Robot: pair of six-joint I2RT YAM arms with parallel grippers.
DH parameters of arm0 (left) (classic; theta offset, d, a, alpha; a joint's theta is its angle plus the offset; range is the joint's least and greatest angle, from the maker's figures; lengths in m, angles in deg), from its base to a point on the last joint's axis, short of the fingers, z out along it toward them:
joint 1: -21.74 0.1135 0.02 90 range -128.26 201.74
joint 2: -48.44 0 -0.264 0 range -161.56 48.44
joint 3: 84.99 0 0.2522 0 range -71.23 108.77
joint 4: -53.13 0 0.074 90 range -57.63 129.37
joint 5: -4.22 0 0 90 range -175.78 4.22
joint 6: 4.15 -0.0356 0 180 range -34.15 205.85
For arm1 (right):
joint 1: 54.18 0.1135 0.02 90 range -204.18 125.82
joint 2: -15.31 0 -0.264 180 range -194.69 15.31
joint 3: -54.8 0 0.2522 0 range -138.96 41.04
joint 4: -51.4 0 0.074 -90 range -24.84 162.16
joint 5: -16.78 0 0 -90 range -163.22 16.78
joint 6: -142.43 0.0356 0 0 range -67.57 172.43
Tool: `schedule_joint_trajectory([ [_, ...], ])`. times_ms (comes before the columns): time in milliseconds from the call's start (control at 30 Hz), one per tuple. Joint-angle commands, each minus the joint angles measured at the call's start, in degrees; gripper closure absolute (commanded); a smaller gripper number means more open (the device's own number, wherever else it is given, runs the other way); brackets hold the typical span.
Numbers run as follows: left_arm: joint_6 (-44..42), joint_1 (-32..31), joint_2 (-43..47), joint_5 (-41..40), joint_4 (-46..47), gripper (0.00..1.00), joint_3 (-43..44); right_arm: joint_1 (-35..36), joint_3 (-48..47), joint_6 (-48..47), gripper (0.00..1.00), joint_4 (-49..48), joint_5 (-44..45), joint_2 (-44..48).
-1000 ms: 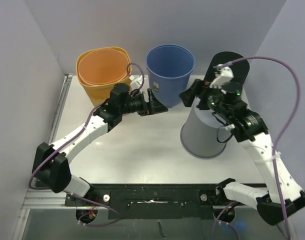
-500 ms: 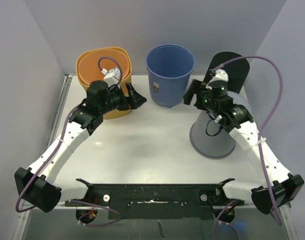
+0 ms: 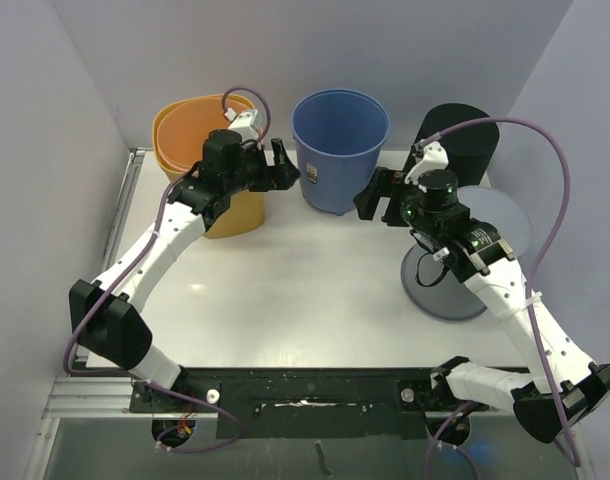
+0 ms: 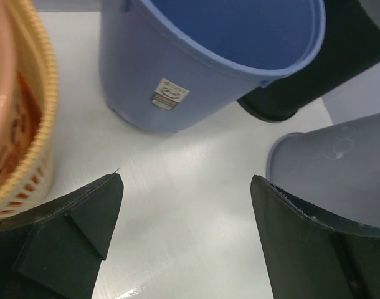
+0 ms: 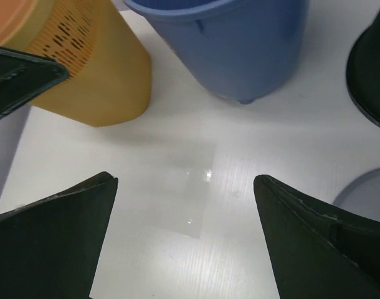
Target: Turn the large container upside down
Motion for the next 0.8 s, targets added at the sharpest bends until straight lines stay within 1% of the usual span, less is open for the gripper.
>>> schedule_joint_trajectory([
  [0, -5.34, 5.76, -0.12, -4.55, -0.76, 0.15, 1.23, 0.01, -1.08, -0.86, 0.02, -11.49, -8.0, 0.07],
  [100, -1.49, 12.98, 2.37, -1.31, 6.25, 0.15, -4.9, 0.06, -1.84, -0.55, 0.02, -12.49, -7.9, -2.55],
  [133, -0.79, 14.85, 3.67, -0.63, 8.81, 0.15, -6.67, 0.02, -4.47, -0.39, 0.02, -11.65, -7.57, -4.18],
  [200, -0.71, 17.01, 4.46, -0.67, 10.11, 0.15, -7.72, 0.16, -9.68, -1.27, 0.02, -9.18, -5.62, -8.14],
  [300, -1.39, 17.39, 4.11, 0.78, 7.44, 0.15, -6.63, 0.31, -18.85, -4.49, 0.01, -4.53, -0.65, -14.96],
  [433, -0.18, 16.73, 5.88, 7.24, 5.54, 0.16, -8.56, 0.36, -26.8, -12.35, 0.02, -3.85, 2.31, -22.85],
  [600, 1.4, 14.55, 14.05, 11.81, 3.43, 0.16, -14.72, 0.63, -36.9, -22.5, 0.02, -3.47, 1.31, -33.49],
  [700, 2.77, 13.65, 19.86, 12.99, 1.57, 0.16, -19.69, 0.85, -43.95, -27.44, 0.02, -3.19, -1.02, -40.06],
  [767, 3.49, 13.54, 23.61, 12.87, -0.05, 0.16, -22.33, 0.7, -46.98, -29.48, 0.02, -3.13, -3.89, -42.96],
])
